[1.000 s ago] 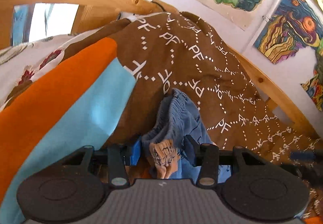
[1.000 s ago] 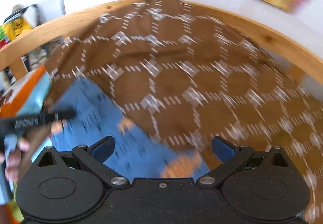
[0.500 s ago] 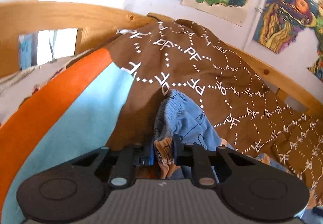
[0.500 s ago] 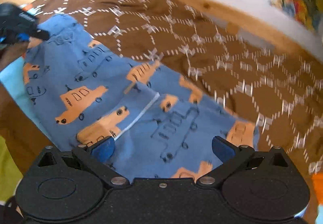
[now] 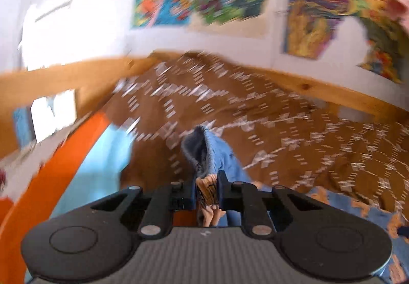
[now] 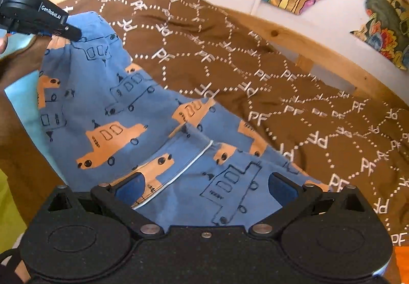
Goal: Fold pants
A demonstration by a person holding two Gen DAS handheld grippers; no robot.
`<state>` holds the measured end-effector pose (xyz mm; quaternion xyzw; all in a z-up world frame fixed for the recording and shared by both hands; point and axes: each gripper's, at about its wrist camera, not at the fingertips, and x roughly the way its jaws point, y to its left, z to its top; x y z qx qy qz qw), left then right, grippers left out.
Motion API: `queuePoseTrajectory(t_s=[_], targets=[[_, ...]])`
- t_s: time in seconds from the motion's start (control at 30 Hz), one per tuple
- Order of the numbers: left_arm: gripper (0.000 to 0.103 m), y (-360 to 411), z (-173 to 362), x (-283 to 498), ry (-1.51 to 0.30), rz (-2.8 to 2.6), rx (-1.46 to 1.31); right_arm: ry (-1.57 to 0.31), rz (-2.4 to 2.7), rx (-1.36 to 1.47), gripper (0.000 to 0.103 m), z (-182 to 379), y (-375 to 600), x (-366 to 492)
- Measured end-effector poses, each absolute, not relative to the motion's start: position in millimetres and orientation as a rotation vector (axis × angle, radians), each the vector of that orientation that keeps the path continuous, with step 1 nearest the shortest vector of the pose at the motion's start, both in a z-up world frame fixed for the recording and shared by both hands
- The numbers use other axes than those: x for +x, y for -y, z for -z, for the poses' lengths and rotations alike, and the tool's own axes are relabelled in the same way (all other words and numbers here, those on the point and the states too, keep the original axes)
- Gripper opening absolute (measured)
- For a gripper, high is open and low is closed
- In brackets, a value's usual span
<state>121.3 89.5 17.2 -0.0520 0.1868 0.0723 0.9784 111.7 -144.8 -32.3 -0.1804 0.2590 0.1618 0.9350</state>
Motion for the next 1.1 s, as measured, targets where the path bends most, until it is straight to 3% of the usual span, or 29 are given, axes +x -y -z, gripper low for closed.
queuePoseTrajectory(t_s=[0.4,0.73,0.9,1.1], targets=[[0.017,28.5,-65.6,106.7,-0.295,0.225,0.090,-0.407,-0.264,-0.369,0.102,3.2,215.7,91.1],[0.019,129.9,-21.5,114.9,-0.380,0.458,0.244,-0.467,-0.037,-0.294,0.102,2.8,308.5,92.1],[0.057,166.2,20.0,111.1,-0.451,0.461,0.361,-0.519,-0.036,-0.208,0.102,6.9,334.0,92.6],[0.062,161.7,36.8,88.8,-0.439,0.476,0.477,-0.556,-0.109,-0.077,0.102,6.6,338.3,96.2]])
